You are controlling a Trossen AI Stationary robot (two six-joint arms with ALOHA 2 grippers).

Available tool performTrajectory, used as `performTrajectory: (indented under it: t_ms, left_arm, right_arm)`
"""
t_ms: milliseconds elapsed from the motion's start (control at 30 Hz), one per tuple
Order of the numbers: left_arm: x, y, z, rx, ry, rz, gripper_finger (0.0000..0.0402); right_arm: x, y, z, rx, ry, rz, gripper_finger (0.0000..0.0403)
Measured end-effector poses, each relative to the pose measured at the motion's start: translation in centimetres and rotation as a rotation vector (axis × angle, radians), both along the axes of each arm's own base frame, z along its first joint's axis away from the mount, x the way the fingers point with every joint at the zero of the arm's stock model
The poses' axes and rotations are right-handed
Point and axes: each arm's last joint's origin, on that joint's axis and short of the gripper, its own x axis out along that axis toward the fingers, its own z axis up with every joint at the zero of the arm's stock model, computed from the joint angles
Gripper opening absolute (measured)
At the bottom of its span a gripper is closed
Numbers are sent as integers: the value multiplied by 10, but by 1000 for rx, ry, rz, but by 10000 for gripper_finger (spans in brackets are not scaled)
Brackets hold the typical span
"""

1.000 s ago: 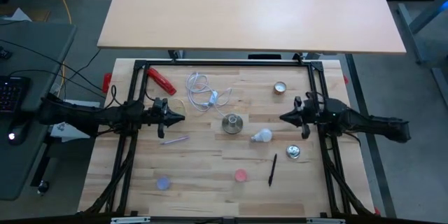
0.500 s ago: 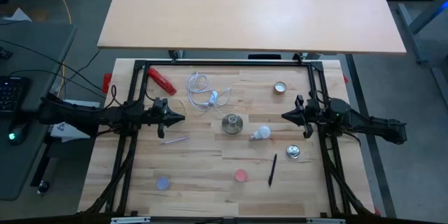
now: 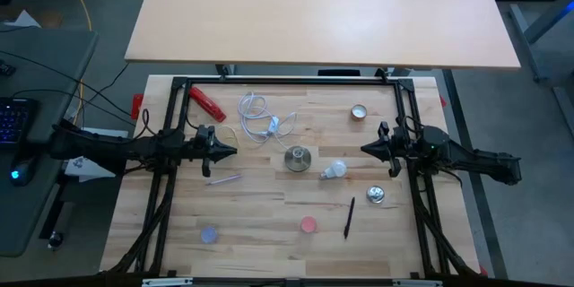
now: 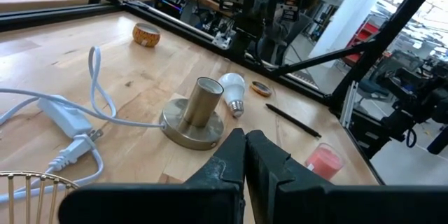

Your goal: Screw lightbulb

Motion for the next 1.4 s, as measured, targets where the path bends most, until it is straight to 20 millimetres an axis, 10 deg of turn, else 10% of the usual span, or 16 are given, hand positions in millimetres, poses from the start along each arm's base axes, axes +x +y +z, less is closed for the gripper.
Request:
performTrajectory:
  t_ms: [333, 667, 1400]
  left_arm:
    - [-15, 0, -4, 91, 52, 24, 1]
    - [-29, -2, 13, 807, -106, -83, 1]
    - [-29, -2, 12, 812, -101, -98, 1]
  right_arm:
    - [0, 0, 0, 0, 0, 0, 0]
    - [0, 0, 0, 0, 0, 2, 0]
    - [0, 0, 0, 0, 0, 5, 0]
